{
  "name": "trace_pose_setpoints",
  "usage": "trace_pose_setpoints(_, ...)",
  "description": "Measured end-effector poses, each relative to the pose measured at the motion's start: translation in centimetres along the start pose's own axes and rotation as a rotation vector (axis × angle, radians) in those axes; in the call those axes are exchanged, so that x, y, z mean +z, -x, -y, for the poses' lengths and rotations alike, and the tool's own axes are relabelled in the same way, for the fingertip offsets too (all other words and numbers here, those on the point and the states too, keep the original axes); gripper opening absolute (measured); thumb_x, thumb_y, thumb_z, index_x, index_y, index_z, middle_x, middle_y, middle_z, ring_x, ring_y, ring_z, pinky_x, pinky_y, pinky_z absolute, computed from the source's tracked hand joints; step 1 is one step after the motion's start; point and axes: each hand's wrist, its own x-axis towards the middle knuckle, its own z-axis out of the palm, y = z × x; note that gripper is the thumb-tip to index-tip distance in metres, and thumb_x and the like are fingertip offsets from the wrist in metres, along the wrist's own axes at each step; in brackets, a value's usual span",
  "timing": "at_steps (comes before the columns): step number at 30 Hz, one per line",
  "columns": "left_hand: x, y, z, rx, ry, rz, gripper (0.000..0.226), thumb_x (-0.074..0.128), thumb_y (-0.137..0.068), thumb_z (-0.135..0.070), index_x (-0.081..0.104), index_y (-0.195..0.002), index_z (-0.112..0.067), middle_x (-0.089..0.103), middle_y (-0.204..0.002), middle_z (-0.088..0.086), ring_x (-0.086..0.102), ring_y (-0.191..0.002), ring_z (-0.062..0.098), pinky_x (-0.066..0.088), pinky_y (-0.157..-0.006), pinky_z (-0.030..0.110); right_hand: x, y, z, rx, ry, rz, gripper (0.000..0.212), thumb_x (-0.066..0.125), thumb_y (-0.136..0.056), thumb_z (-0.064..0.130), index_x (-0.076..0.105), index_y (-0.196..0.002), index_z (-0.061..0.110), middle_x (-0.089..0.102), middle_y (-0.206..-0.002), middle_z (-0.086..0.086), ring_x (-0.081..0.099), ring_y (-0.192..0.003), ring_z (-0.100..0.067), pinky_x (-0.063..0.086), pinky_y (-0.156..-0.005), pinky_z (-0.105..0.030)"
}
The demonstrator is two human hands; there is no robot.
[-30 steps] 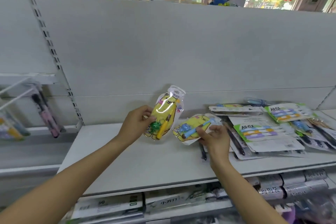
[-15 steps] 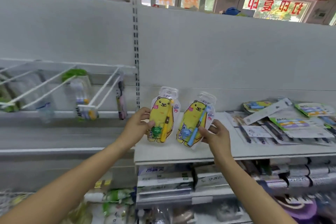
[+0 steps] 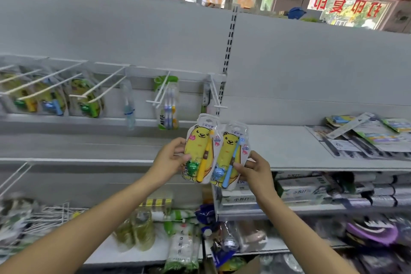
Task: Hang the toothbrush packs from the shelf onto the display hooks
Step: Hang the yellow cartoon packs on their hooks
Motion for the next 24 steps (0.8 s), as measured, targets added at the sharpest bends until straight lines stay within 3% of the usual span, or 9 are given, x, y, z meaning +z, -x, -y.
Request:
trace_pose_setpoints(2,-1.8,1.0,0.5,-0.012,0.019,-0.035,0.023,0.062,-0.092,0.001,0.06,-0.104,-0.018,0.075,-0.105,0.005,0.072,-0.091,0.029,0.061,-0.071,0.046,1.5,0.4,0.1,-0.003,0.006,0.027,0.015,0.065,-0.091,-0.002,0.062,-0.106,0.002,0.078,-0.087,-0.007,0.076,-0.08,-0.019,0.056,-0.058,-0.023)
trace_pose_setpoints(7,-6.7,3.6,1.8,-0.037,0.004,-0.161,0.025,0.064,-0.091,0.0,0.062,-0.103,-0.022,0.075,-0.104,0.006,0.071,-0.096,0.029,0.059,-0.08,0.049,5.6,0.6,0.6,-0.004,0.011,0.137,0.02,0.064,-0.091,-0.003,0.065,-0.109,0.006,0.078,-0.094,-0.008,0.076,-0.085,-0.02,0.057,-0.061,-0.022)
trace_pose_setpoints(13,-13.6,6.7,3.0,-0.06,0.023,-0.264,0.023,0.063,-0.091,0.002,0.059,-0.106,-0.015,0.073,-0.104,0.006,0.071,-0.092,0.023,0.059,-0.073,0.033,12.0,1.0,0.7,-0.036,0.08,0.222,0.025,0.065,-0.089,-0.005,0.071,-0.103,0.015,0.079,-0.088,0.0,0.076,-0.081,-0.014,0.056,-0.062,-0.023)
trace_pose_setpoints(21,-26.5,10.1,7.1,-0.082,0.078,-0.238,0.028,0.064,-0.089,0.004,0.059,-0.11,-0.013,0.071,-0.108,0.013,0.068,-0.101,0.03,0.06,-0.077,0.037,24.6,2.9,0.2,-0.005,0.085,0.203,0.023,0.066,-0.09,-0.002,0.071,-0.106,0.014,0.078,-0.095,-0.002,0.074,-0.091,-0.022,0.059,-0.085,-0.05)
trace_pose_setpoints(24,-31.6,11.0,8.2,-0.087,0.09,-0.24,0.029,0.066,-0.088,0.003,0.061,-0.11,-0.016,0.073,-0.105,0.009,0.069,-0.101,0.028,0.06,-0.075,0.036,30.2,4.0,0.6,0.002,0.05,0.196,0.024,0.065,-0.09,-0.002,0.071,-0.106,0.015,0.078,-0.096,-0.002,0.074,-0.092,-0.023,0.058,-0.087,-0.05)
